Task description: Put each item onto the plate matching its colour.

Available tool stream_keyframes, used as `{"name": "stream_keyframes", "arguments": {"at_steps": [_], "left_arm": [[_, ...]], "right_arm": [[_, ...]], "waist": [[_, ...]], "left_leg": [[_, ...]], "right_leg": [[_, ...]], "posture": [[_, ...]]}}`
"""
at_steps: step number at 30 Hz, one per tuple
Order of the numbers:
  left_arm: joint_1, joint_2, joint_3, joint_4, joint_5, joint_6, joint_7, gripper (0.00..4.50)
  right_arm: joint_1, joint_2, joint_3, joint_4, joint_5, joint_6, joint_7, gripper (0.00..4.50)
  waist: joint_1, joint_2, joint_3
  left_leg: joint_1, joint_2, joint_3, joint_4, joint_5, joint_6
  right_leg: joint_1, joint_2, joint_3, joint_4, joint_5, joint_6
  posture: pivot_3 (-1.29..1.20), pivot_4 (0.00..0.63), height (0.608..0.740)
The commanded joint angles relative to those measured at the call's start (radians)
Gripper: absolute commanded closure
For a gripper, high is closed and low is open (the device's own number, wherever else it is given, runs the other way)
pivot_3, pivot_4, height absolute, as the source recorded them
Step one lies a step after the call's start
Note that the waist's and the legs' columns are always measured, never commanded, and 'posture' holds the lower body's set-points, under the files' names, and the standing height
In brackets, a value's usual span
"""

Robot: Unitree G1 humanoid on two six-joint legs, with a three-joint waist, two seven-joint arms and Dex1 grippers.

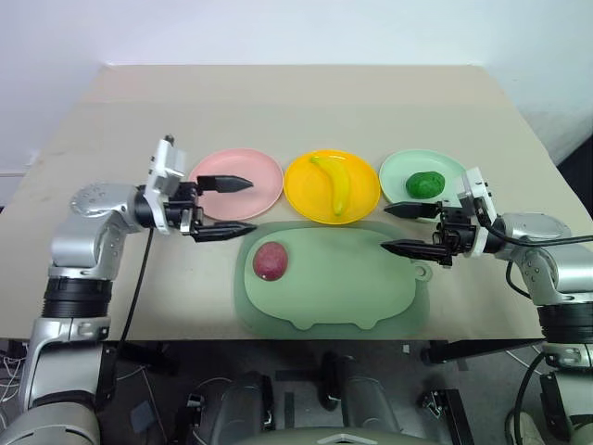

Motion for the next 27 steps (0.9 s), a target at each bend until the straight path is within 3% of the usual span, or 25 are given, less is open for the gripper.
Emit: {"name": "stream_keyframes", "arguments": {"at_steps": [1,8,15,27], "left_arm": [[0.033,0.006,0.002,-0.092,-0.008,0.007,0.039,0.0],[0.097,-0.004,0.009,-0.19,0.012,0.011,0.17,0.0],[0.207,-0.057,-0.029,-0.383,0.051,0.103,0.416,0.0],[0.282,-0.11,-0.055,-0.399,0.039,0.148,0.51,0.0]], "right_arm": [[-0.018,-0.007,-0.018,-0.025,0.026,0.0,0.014,0.06],[-0.047,0.004,-0.014,-0.012,0.026,0.006,0.002,0.06],[-0.086,0.03,-0.014,-0.01,0.04,0.04,-0.022,0.06],[-0.131,0.033,-0.004,0.031,0.029,0.05,-0.008,0.06]], "waist": [[0.0,0.0,0.0],[0.001,0.0,0.0],[0.003,0.0,0.0],[0.002,0.0,0.0]], "left_leg": [[0.0,0.0,0.0,0.0,0.0,0.0],[0.0,0.0,-0.001,0.0,0.0,0.0],[0.0,0.0,-0.002,0.0,0.0,0.0],[0.001,0.0,-0.002,0.0,0.0,0.0]], "right_leg": [[0.0,0.0,0.0,0.0,0.0,0.0],[0.0,0.0,0.0,0.0,0.0,0.0],[0.0,0.0,0.0,0.0,0.0,0.0],[0.0,0.0,0.0,0.0,0.0,0.0]], "posture": [[0.0,0.15,0.704],[0.0,0.15,0.704],[0.0,0.15,0.704],[0.0,0.15,0.704]]}}
